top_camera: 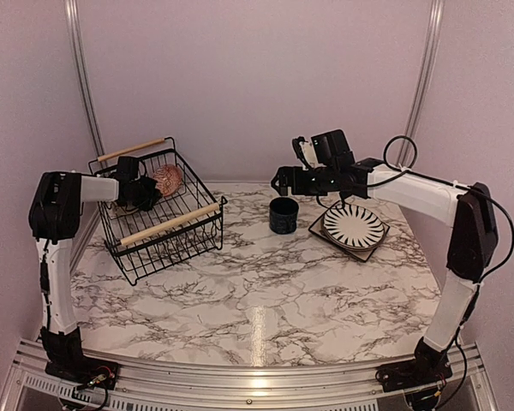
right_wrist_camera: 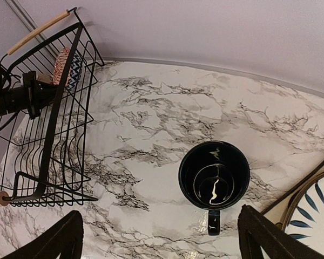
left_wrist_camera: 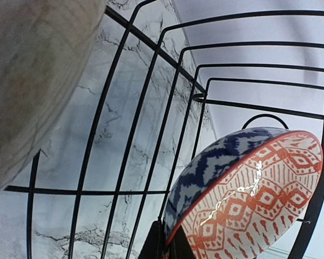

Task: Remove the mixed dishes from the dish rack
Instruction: Grab the bowl from the dish rack, then pass from the left arm to the right

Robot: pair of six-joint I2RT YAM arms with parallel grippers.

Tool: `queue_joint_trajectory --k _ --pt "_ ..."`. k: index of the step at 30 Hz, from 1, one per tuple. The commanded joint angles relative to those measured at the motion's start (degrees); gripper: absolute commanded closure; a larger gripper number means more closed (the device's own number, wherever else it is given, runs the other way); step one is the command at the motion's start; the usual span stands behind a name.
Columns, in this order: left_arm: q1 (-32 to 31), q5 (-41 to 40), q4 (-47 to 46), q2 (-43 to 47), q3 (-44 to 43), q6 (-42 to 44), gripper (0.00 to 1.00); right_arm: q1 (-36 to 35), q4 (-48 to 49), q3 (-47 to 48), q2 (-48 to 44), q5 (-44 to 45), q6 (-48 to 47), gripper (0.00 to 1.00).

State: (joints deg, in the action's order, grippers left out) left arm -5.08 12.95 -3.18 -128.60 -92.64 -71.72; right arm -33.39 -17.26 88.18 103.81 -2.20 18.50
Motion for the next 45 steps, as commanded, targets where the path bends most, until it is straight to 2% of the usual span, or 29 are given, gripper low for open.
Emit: queue_joint_trajectory --k 1,13,19,22,27,35,39,45 --pt "0.39 2.59 -2.95 7.72 3.59 2.50 1.00 0.36 -1.05 1.56 -2.29 -0.27 0.59 0.04" --pt "1.13 6.72 -4.93 22.51 15.24 6.88 1.00 -0.36 -1.75 4.97 0.38 -2.24 1.12 0.04" --pt "0.01 11.21 -4.85 27.27 15.94 10.98 1.00 -2.14 -2.17 9.61 2.71 -4.12 0.88 0.04" --pt "-2.62 10.09 -2.14 30.91 15.42 15.25 1.00 -3.35 -3.72 13.56 4.86 -4.63 0.57 0.04" --pt "-9.76 -0.48 6.51 36.92 13.16 22.74 1.00 -6.03 -3.98 18.18 6.49 -4.11 -0.87 0.04" --pt "-26.61 -30.59 16.18 40.18 9.91 33.74 1.00 -8.48 1.78 12.72 1.12 -0.98 -0.54 0.05" --pt "-32.07 -38.06 17.94 40.13 8.75 36.52 1.00 -8.45 4.72 9.17 -2.02 -0.68 -0.58 0.07" --pt "-35.89 -40.57 18.07 39.86 8.15 37.15 1.00 -9.06 2.22 10.22 -3.13 -1.05 0.26 0.09"
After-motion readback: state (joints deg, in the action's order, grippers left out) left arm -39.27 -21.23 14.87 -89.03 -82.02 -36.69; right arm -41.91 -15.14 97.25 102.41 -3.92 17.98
